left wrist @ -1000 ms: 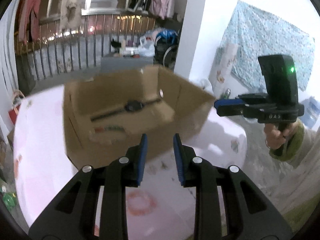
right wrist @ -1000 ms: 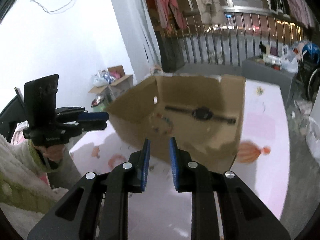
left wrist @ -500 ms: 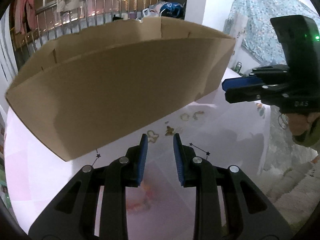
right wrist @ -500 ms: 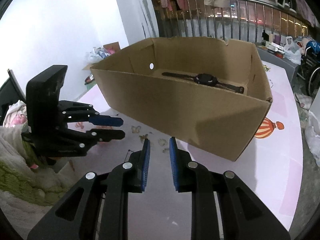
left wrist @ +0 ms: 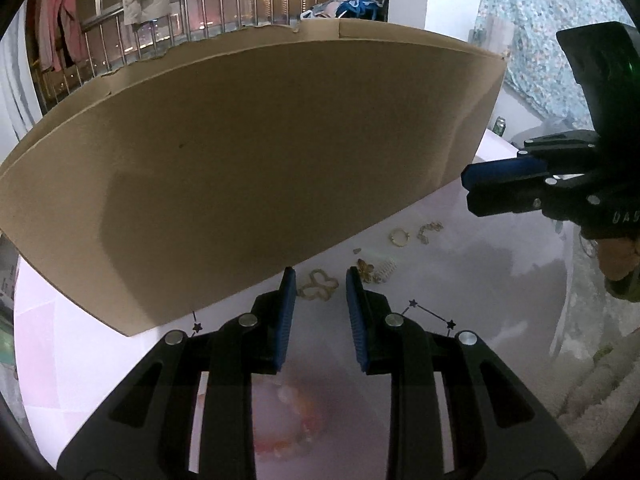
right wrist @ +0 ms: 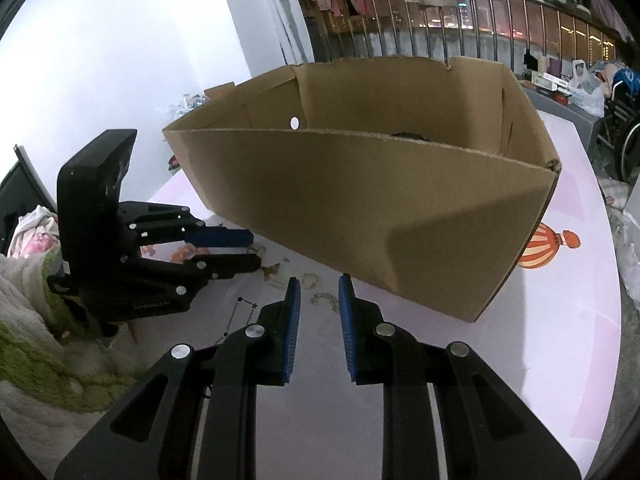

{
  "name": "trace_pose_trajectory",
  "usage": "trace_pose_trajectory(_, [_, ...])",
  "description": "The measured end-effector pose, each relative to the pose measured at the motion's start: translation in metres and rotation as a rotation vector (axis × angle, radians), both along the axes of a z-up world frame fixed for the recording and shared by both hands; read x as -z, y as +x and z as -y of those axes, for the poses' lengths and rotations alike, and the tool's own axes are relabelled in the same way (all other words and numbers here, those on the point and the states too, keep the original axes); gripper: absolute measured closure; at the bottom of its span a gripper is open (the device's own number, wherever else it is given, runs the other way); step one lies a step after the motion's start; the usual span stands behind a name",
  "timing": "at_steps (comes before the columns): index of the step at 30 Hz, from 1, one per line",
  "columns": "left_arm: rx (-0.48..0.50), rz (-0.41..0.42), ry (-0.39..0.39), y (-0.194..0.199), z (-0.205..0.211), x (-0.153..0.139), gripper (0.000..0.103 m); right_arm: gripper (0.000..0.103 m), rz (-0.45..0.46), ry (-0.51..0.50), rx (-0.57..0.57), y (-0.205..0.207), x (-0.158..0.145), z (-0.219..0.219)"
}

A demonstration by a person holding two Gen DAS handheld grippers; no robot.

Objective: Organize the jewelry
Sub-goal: 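Lower the right gripper onto a gold ring and close it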

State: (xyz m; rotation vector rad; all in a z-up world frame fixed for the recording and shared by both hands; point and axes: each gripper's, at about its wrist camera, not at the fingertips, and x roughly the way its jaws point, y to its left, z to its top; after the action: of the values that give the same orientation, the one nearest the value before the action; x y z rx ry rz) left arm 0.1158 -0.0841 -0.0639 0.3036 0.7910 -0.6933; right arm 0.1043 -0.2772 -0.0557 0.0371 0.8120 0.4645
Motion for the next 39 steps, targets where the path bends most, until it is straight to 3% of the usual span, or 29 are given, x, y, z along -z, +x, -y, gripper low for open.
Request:
trace_pose_trajectory(7, [-0.018, 0.017, 0.014, -0.002, 0.007, 0.002, 0.085, 0.083, 0.003, -0.009, -0.009, 0.001, 0.004, -0.005])
trace_pose_trajectory(22, [-0.008, 0.004, 0.043, -0.003, 0.005, -0.004, 0.085, 0.083, -0.003, -0.041, -0.048, 0.004, 0.005, -0.016])
trace_pose_trajectory(34, [-0.02, -0.006, 0.045, -0.006, -0.003, -0.005, 0.085, 0.083, 0.008, -0.15, -0.122, 0.016, 0.011, -0.032])
trace_pose_trajectory(39, [-0.023, -0.006, 0.044, -0.007, -0.001, -0.004, 0.085, 0.083, -0.027, -0.123, -0.106, 0.02, 0.013, -0.035])
